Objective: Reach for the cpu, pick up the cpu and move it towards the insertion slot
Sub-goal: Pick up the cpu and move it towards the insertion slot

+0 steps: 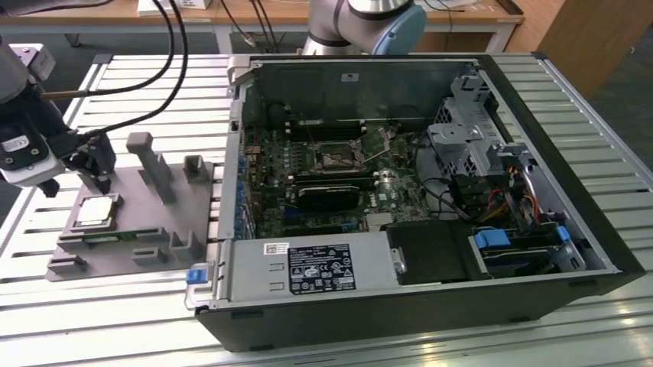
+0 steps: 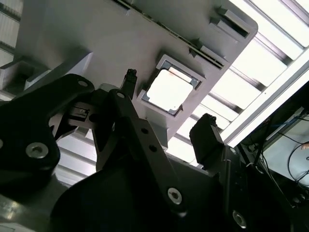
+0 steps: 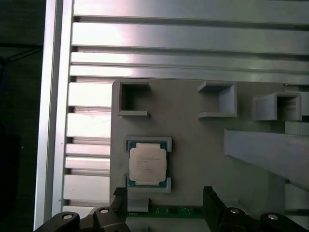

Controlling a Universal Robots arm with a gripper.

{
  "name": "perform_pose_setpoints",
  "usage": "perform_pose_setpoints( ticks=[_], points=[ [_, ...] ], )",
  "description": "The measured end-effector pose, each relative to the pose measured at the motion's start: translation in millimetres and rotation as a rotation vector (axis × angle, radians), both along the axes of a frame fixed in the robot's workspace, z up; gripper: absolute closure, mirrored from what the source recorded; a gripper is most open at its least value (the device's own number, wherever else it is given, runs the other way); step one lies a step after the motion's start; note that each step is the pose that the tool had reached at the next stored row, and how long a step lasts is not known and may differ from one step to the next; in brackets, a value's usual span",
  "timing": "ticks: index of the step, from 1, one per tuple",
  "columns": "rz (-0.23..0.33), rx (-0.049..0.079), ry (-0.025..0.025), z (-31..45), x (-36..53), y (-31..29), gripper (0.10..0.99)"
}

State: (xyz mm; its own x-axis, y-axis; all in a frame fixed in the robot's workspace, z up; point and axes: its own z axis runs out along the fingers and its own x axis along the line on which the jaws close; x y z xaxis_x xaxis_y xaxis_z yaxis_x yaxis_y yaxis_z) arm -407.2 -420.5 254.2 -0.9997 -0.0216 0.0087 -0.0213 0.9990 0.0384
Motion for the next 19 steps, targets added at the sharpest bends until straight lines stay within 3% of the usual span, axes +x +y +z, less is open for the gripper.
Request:
perform_pose_setpoints(
  ticks=[5,7,8,19],
  points=[
    [0.000,0.000,0.0000,-9.1,-8.0,-0.1,0.353],
    [-0.001,0.000,-0.0002,-12.8,-9.1,0.0,0.302],
    [-0.004,0.000,0.0000,-14.6,-9.6,-0.1,0.235],
    [-0.009,0.000,0.0001,-34.5,-11.3,0.0,0.235]
  ],
)
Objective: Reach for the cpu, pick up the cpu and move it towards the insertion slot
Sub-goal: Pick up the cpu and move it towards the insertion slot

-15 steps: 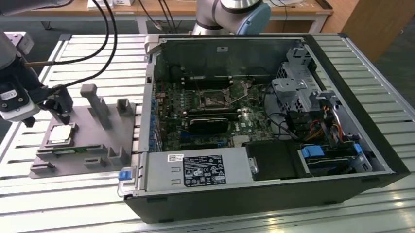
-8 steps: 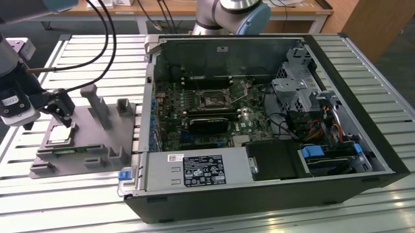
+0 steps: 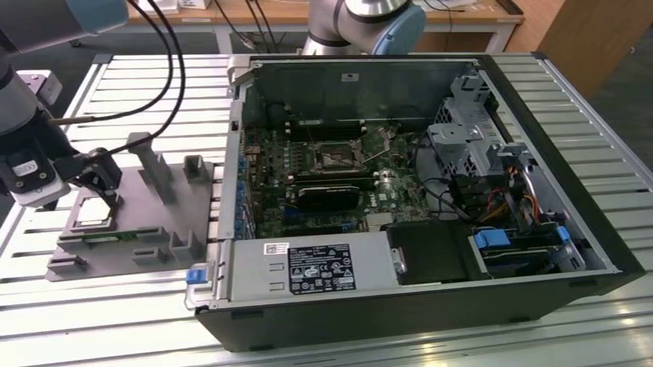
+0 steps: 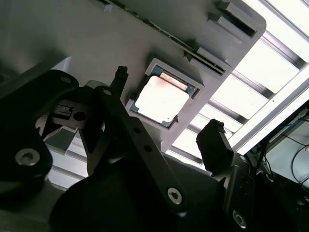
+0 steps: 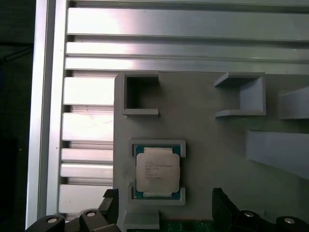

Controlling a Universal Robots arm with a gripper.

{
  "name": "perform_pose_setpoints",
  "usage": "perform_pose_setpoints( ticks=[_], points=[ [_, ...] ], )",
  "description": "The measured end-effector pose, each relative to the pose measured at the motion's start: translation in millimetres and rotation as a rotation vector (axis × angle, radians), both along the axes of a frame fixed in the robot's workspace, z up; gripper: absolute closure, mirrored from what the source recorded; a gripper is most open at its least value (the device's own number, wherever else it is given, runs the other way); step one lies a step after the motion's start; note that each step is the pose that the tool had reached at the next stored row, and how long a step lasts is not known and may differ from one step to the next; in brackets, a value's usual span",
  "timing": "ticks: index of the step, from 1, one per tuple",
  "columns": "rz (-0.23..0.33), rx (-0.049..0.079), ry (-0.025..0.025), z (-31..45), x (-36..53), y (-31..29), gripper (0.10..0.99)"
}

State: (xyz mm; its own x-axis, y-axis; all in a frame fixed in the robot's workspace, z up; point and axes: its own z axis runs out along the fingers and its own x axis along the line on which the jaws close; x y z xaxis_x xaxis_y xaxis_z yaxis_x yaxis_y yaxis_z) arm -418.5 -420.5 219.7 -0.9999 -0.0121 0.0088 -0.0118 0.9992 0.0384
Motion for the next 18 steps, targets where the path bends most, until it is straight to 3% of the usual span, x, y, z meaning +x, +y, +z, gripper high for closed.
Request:
perform_pose_setpoints(
  ticks=[8,18],
  points=[
    [0.000,-0.001,-0.0001,-12.9,0.0,0.1,0.235],
    [0.000,-0.007,0.0000,-26.5,-0.7,7.8,0.235]
  ],
)
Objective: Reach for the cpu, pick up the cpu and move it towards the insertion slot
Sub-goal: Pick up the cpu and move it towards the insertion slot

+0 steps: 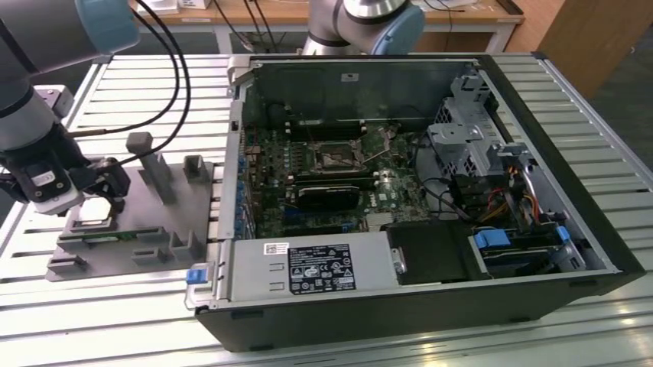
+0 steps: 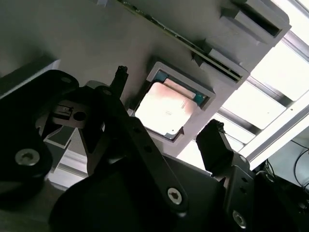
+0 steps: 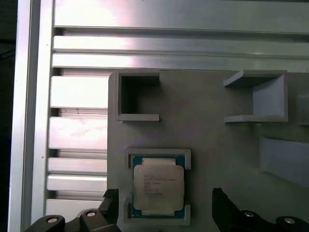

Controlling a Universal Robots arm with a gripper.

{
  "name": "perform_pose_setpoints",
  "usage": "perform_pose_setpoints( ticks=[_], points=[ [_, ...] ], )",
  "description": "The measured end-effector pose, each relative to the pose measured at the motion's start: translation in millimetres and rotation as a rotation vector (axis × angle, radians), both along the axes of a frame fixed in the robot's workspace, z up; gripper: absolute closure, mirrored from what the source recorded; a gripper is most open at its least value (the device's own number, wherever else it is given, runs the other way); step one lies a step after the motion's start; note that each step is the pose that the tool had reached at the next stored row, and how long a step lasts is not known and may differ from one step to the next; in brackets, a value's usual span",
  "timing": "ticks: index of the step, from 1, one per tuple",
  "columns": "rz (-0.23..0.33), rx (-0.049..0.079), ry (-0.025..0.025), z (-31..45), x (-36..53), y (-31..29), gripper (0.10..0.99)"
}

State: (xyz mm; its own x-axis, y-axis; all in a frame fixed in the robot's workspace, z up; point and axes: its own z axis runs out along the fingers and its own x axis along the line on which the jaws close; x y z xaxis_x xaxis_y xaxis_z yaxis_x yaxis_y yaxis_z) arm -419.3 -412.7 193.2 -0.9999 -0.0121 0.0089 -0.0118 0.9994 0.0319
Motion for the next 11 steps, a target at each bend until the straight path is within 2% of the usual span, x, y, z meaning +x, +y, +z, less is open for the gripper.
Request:
perform_pose_setpoints(
  ticks=[6,7,11],
  points=[
    [0.000,-0.001,0.0000,-4.0,-3.6,4.5,0.251],
    [0.001,-0.001,0.0001,-4.4,-4.5,4.9,0.318],
    [0.002,-0.001,0.0000,-6.5,-6.7,6.8,0.333]
  ],
)
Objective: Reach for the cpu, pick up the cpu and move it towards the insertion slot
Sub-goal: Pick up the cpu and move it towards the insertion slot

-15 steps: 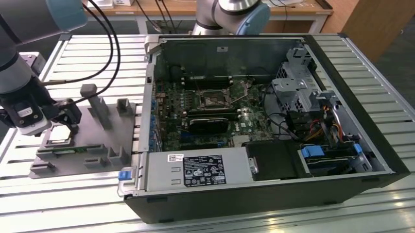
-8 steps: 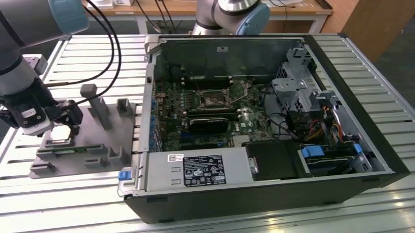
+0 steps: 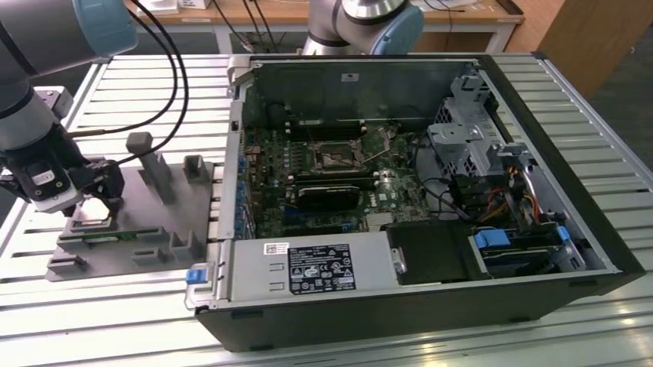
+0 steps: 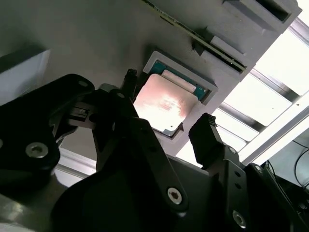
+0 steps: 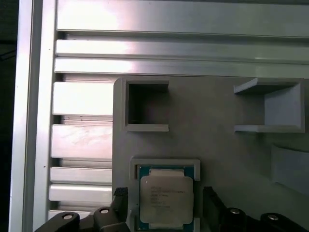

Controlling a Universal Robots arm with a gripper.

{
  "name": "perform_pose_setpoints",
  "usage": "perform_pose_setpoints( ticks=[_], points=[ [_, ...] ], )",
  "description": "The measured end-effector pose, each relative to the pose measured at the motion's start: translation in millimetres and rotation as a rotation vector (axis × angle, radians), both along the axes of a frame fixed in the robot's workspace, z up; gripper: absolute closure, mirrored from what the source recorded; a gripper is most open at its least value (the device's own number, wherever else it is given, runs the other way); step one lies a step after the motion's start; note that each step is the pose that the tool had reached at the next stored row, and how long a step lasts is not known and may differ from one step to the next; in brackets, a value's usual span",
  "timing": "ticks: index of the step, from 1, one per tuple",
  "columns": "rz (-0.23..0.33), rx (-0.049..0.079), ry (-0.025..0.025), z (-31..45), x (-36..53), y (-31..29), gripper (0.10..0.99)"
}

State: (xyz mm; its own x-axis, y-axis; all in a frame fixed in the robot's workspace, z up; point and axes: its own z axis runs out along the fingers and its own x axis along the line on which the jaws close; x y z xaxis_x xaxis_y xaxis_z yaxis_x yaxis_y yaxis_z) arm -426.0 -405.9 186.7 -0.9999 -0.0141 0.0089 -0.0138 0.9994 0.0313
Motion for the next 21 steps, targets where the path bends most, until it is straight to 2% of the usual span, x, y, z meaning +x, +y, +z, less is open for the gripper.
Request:
perform_pose_setpoints(
  ticks=[1,2,8,21],
  points=[
    [0.001,0.000,0.0001,-0.4,-0.5,0.4,0.333],
    [0.002,0.000,0.0001,-0.9,-1.0,0.8,0.404],
    [0.003,0.000,0.0000,-3.7,-1.6,7.4,0.404],
    [0.003,0.000,0.0000,-5.8,-2.4,3.8,0.404]
  ],
)
